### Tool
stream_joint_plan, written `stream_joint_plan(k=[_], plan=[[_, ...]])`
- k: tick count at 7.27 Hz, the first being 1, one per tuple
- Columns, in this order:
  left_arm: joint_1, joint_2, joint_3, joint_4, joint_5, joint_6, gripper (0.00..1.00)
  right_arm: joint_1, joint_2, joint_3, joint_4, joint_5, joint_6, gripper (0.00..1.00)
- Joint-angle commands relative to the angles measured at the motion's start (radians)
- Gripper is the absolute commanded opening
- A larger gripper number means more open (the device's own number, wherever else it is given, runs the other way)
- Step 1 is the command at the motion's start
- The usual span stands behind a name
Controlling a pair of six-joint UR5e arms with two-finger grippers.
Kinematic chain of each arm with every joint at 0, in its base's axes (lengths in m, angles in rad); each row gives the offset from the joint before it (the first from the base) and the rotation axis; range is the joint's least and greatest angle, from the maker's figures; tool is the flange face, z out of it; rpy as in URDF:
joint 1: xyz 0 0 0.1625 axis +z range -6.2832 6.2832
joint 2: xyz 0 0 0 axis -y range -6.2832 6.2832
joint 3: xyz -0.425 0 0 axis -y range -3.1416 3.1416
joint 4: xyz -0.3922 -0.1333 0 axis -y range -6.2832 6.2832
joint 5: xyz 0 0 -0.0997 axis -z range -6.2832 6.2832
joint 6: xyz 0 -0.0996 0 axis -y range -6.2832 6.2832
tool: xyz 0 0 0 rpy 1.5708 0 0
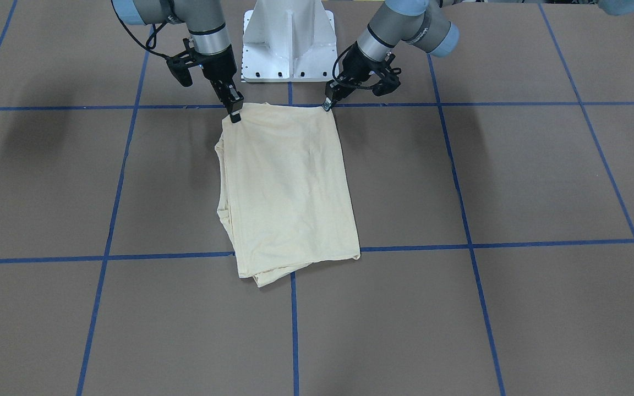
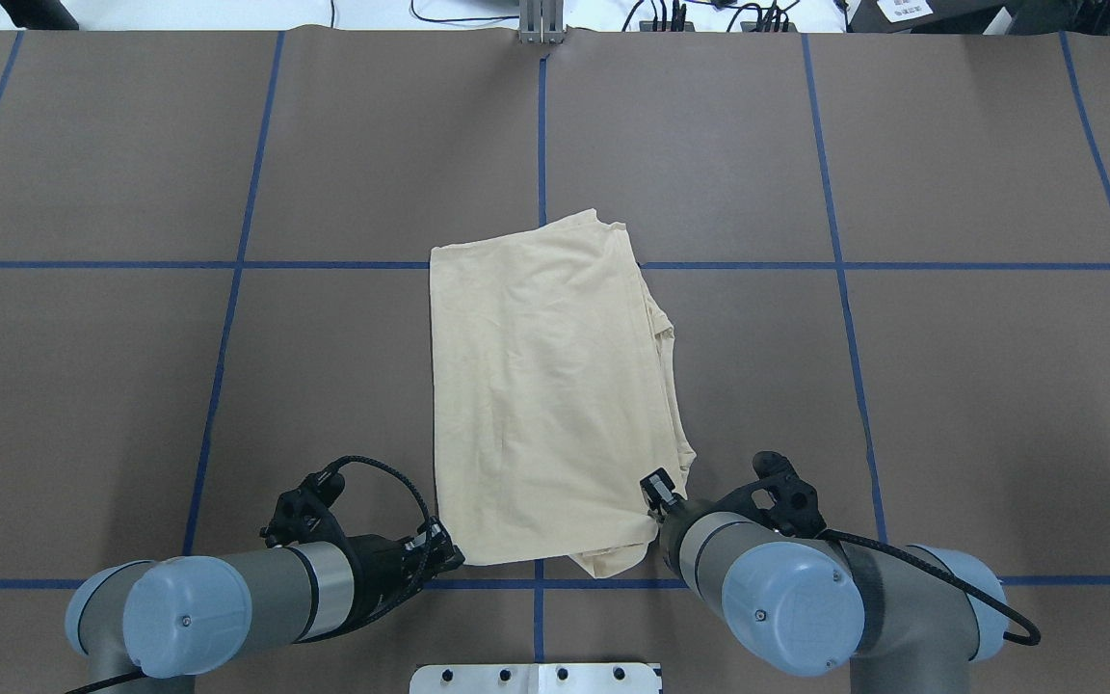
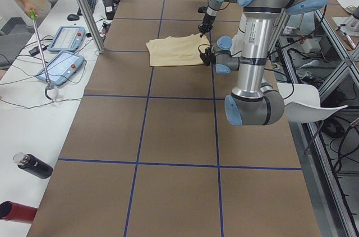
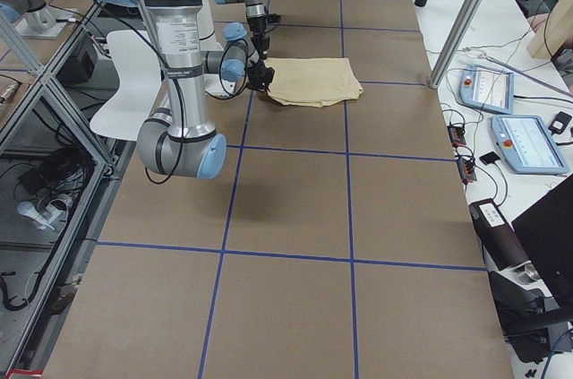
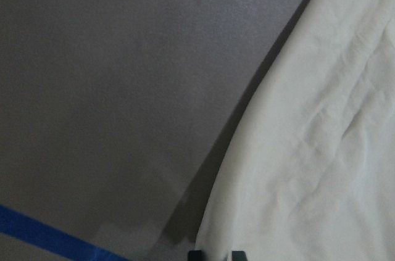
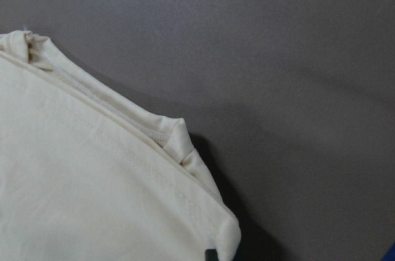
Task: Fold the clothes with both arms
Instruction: 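Grasp both near corners of the shirt with the left and right grippers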
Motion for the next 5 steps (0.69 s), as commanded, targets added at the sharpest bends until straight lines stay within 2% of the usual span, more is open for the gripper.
stream_joint_plan(k=[1,2,3,4,5], plan=[[-0.001,0.005,-0.017,0.0,0.0,0.0,0.0,0.0,-0.001,0.0,0.0,0.0,0.0,0.0],[-0.004,0.015,-0.081,0.0,0.0,0.0,0.0,0.0,-0.002,0.023,-0.002,-0.002,0.005,0.0],[-0.002,0.038,-0.203,0.071,-0.005,0.0,0.0,-0.006,-0.072,0.151,-0.035,0.0,0.02,0.0],[-0.001,0.025,-0.321,0.215,-0.018,0.006,0.0,-0.005,-0.068,0.234,-0.101,0.002,0.021,0.0],[-0.056,0.003,-0.356,0.312,-0.075,0.029,0.0,0.046,-0.003,0.217,-0.145,0.006,0.003,0.0]])
